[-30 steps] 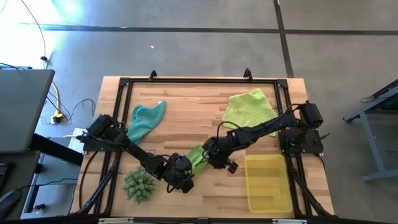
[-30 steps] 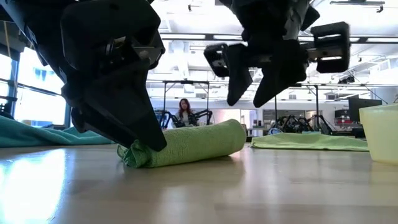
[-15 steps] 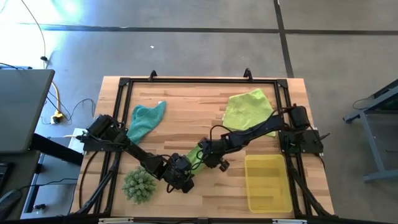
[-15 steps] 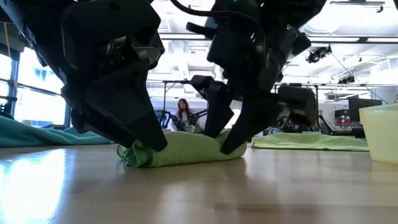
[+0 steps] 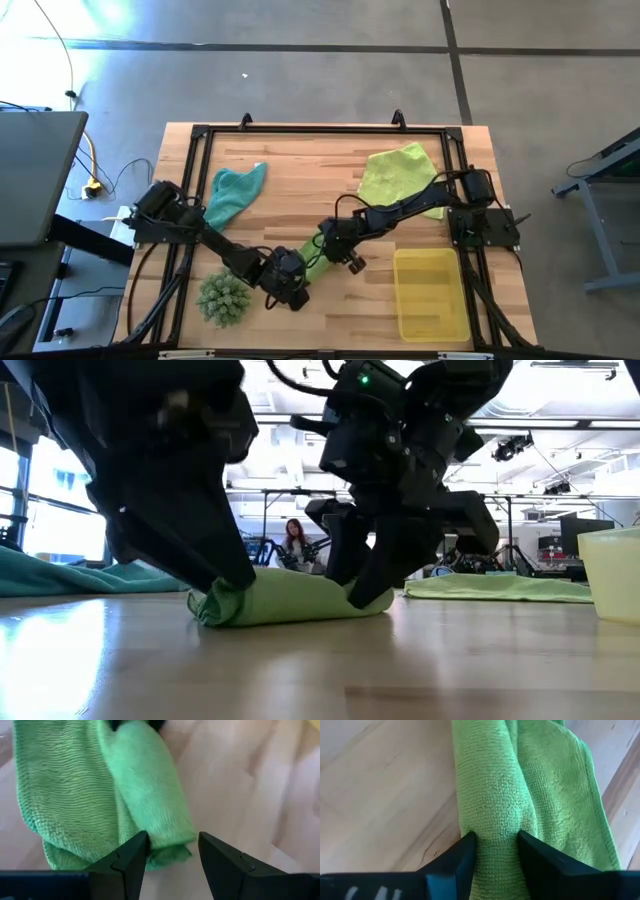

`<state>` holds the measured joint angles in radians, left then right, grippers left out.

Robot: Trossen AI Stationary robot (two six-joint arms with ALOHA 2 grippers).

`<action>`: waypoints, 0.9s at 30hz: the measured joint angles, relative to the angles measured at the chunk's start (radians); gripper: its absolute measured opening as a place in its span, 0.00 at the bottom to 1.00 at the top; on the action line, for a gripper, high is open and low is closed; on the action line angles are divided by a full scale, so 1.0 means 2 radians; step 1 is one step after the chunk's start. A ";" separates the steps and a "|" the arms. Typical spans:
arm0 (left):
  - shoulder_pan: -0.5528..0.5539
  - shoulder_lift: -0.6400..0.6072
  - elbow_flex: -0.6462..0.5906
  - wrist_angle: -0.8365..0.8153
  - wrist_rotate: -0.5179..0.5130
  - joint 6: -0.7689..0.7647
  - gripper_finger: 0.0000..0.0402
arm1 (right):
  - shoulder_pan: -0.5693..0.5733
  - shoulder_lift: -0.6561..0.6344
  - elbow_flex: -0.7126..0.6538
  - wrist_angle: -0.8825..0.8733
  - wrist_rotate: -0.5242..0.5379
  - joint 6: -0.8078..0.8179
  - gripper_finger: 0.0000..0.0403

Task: Roll microfiber towels into tight, uniform cylinder then place into a basket
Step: Roll the green microfiber cloth

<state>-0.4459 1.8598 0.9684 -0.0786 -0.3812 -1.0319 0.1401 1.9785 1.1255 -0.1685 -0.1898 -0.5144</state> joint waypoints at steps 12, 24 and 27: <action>-0.005 -0.026 0.001 0.012 0.010 0.023 0.42 | -0.015 0.001 0.000 -0.016 -0.038 0.120 0.02; -0.015 -0.019 0.002 0.022 -0.114 0.129 0.42 | -0.061 0.003 -0.003 -0.050 -0.196 0.284 0.04; -0.012 -0.004 0.002 0.043 -0.132 0.172 0.42 | -0.065 0.003 -0.003 -0.050 -0.202 0.308 0.04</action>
<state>-0.4696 1.8527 0.9722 0.0082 -0.6451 -0.6872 0.0105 1.9846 1.1198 -0.2690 -0.5945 0.1020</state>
